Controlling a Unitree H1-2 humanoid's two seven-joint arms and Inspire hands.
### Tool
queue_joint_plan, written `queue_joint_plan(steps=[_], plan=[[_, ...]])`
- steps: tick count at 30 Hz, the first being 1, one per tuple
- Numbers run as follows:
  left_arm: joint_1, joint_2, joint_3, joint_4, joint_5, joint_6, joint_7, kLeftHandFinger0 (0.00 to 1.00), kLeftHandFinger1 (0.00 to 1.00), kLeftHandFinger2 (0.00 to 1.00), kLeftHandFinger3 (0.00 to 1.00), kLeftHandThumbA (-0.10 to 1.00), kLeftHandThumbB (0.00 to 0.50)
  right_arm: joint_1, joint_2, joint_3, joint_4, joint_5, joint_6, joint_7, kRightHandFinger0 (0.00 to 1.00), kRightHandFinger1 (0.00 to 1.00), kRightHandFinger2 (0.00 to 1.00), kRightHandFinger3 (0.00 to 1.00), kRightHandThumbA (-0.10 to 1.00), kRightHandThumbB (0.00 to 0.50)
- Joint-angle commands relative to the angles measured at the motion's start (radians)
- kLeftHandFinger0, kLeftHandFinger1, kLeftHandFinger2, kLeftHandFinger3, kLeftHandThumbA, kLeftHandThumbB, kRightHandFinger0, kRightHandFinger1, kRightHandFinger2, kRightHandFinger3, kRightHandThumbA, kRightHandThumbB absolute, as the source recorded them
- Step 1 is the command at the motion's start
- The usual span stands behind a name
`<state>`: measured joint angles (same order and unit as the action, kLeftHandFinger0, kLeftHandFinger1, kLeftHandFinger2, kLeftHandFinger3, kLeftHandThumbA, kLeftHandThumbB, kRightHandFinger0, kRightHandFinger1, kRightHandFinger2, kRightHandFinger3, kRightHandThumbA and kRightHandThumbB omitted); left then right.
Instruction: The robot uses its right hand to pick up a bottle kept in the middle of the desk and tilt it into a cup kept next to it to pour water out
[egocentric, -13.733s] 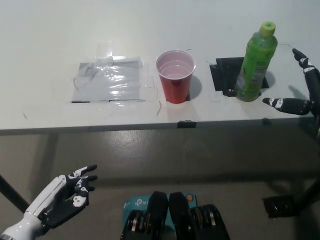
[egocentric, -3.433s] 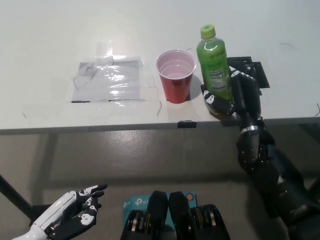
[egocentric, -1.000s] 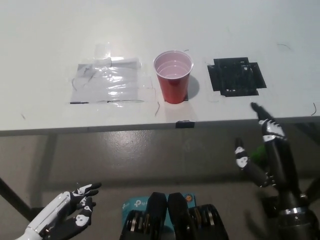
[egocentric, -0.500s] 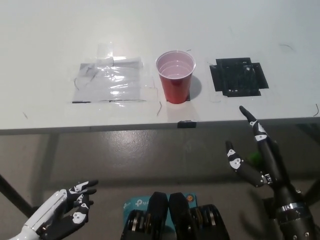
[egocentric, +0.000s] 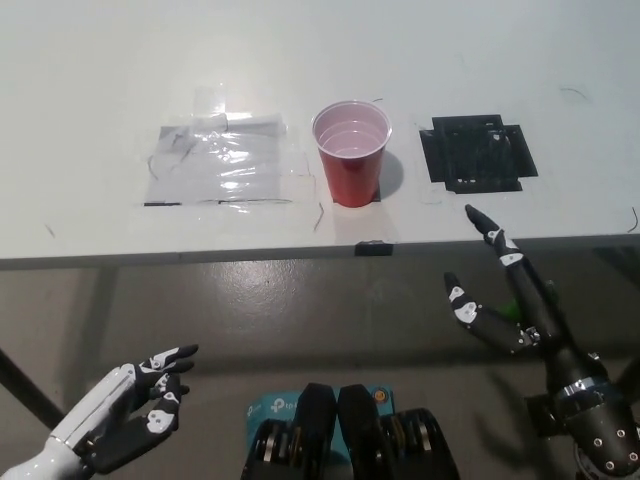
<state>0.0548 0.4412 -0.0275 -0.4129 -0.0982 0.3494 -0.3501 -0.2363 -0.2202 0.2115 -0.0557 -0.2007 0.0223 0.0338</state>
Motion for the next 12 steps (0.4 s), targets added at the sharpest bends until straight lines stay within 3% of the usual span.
queue_joint_plan(steps=[1,7,12], plan=[[-0.020,0.001,0.020,-0.019,-0.009,-0.021,0.010,0.88,0.94,1.00,1.00,0.78,0.142,-0.041,-0.017,0.002,-0.018,0.016,0.022,0.071,1.00,1.00,1.00,1.00,0.32,0.235],[-0.021,0.003,0.019,-0.014,-0.003,-0.028,0.008,0.87,0.94,1.00,1.00,0.78,0.121,-0.048,-0.033,0.017,-0.018,-0.029,0.022,0.098,1.00,1.00,1.00,1.00,0.36,0.243],[-0.022,0.001,0.021,-0.014,-0.005,-0.025,0.010,0.86,0.93,1.00,1.00,0.79,0.128,-0.052,-0.036,0.019,-0.023,-0.017,0.045,0.122,1.00,1.00,1.00,1.00,0.32,0.237]])
